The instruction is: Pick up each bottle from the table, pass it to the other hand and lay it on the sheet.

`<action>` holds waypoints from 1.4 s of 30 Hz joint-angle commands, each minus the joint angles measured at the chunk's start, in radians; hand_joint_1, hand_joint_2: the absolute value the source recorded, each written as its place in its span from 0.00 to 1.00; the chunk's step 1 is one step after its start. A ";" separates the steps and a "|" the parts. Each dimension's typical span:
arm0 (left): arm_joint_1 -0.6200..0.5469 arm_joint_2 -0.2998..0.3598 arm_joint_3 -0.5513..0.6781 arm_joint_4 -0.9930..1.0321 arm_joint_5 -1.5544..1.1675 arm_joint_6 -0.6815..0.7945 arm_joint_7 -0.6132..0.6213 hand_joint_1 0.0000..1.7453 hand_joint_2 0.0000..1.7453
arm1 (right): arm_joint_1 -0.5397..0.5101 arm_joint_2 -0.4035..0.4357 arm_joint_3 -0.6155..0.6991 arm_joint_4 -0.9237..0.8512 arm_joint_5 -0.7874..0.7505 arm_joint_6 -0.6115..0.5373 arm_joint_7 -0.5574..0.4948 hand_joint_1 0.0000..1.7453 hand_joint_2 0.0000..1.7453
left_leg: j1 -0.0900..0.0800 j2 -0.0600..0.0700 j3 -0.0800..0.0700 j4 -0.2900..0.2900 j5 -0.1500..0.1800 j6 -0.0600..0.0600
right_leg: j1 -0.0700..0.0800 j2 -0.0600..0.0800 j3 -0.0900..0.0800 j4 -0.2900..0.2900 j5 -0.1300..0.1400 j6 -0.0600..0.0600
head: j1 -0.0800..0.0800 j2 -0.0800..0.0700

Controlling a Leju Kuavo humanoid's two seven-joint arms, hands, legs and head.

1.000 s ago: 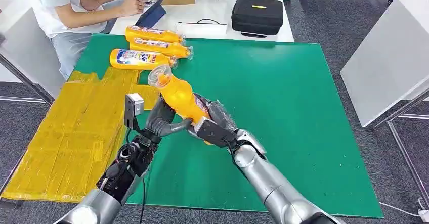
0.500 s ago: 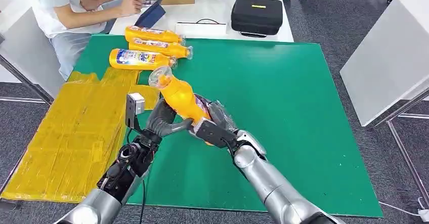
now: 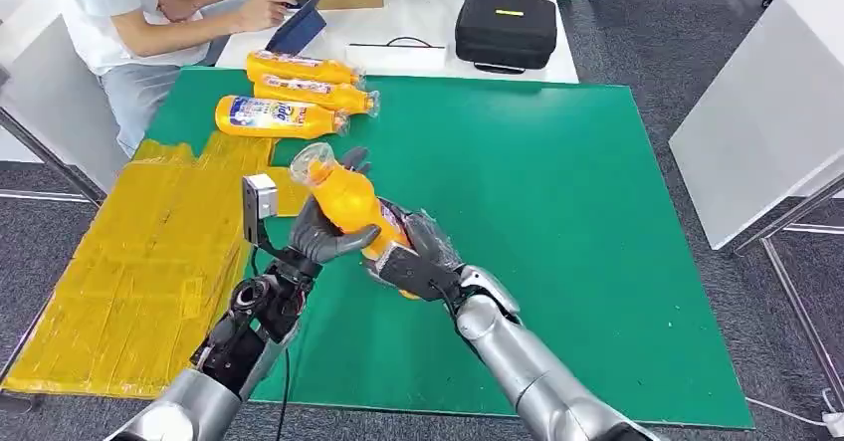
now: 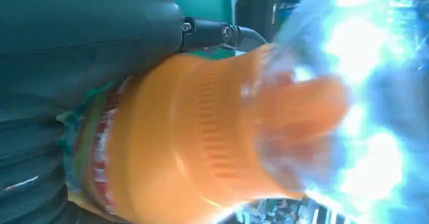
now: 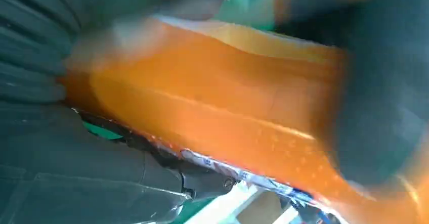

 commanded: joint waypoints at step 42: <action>-0.056 0.002 -0.064 -0.025 -0.044 -0.007 0.015 0.00 1.00 | 0.016 -0.016 -0.003 0.013 -0.013 -0.013 -0.008 1.00 1.00 | 0.001 -0.002 0.003 0.000 -0.002 -0.002 | 0.001 -0.003 0.003 0.000 -0.002 -0.002 | 0.001 0.000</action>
